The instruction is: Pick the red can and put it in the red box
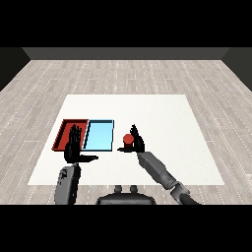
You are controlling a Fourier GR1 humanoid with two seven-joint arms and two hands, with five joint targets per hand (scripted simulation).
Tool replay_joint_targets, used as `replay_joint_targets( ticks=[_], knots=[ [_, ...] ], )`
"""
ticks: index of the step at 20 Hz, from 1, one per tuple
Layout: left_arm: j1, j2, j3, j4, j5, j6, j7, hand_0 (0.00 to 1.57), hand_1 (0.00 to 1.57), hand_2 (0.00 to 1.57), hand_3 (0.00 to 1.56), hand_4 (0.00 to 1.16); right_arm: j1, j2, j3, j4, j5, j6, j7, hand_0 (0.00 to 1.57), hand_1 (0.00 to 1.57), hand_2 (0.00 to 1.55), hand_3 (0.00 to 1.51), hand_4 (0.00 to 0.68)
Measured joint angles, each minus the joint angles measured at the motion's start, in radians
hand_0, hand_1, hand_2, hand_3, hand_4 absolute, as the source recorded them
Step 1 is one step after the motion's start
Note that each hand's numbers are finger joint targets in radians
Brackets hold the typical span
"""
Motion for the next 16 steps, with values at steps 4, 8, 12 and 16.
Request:
replay_joint_targets(
  ticks=[4,8,12,16],
  knots=[
    [-0.009,-0.001,-0.003,-0.019,0.0,0.012,0.025,0.0,0.0,0.0,0.0,0.0,-0.051,0.0,0.03,0.072,-0.057,0.0,-0.016,0.0,0.0,0.0,0.0,0.0],
    [0.023,0.008,0.006,-0.038,0.011,-0.005,0.016,0.0,0.0,0.0,0.0,0.0,-0.117,0.0,0.08,0.157,-0.147,-0.007,-0.027,1.4,1.4,1.41,1.37,0.293],
    [0.019,-0.001,-0.001,-0.028,0.001,0.002,0.004,0.0,0.0,0.0,0.0,0.0,-0.157,0.0,0.134,0.184,-0.197,-0.088,-0.041,1.53,1.53,1.48,1.43,0.573],
    [0.032,0.005,0.004,-0.051,0.008,-0.003,0.013,0.0,0.0,0.0,0.0,0.0,-0.165,0.0,0.177,0.194,-0.199,-0.168,-0.022,1.54,1.54,1.47,1.42,0.575]
  ],
)
